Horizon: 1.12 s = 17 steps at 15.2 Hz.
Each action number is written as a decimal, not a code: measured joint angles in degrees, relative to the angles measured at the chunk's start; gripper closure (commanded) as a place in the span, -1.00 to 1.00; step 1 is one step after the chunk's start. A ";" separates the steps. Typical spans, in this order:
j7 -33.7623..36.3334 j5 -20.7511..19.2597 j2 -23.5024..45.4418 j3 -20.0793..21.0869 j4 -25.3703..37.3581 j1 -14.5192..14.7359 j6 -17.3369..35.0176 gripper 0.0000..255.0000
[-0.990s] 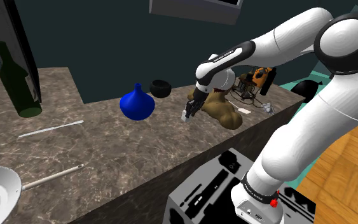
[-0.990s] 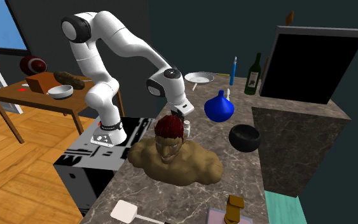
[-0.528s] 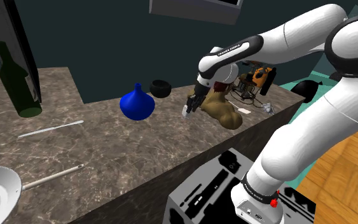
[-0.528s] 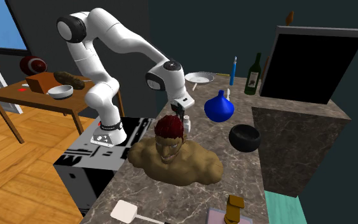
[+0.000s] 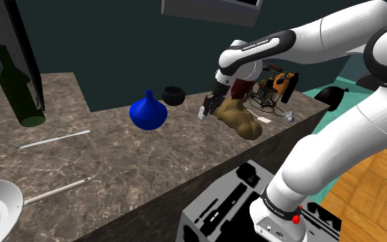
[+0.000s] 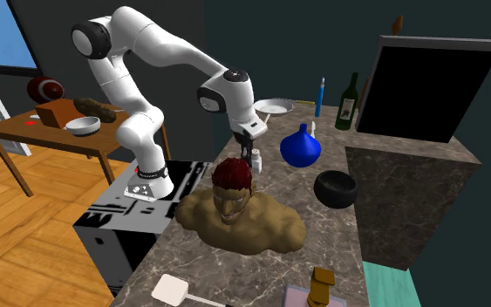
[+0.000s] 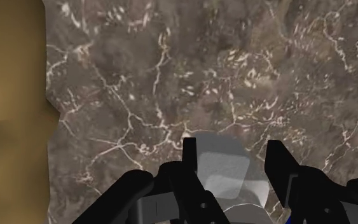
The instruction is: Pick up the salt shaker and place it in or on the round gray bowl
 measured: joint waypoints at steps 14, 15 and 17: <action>3.48 -2.18 -4.33 0.96 7.33 -0.64 -11.24 1.00; 3.67 -2.25 -4.49 1.01 7.92 -0.65 -11.95 1.00; 3.99 -2.42 -4.81 1.07 9.14 -0.70 -13.48 1.00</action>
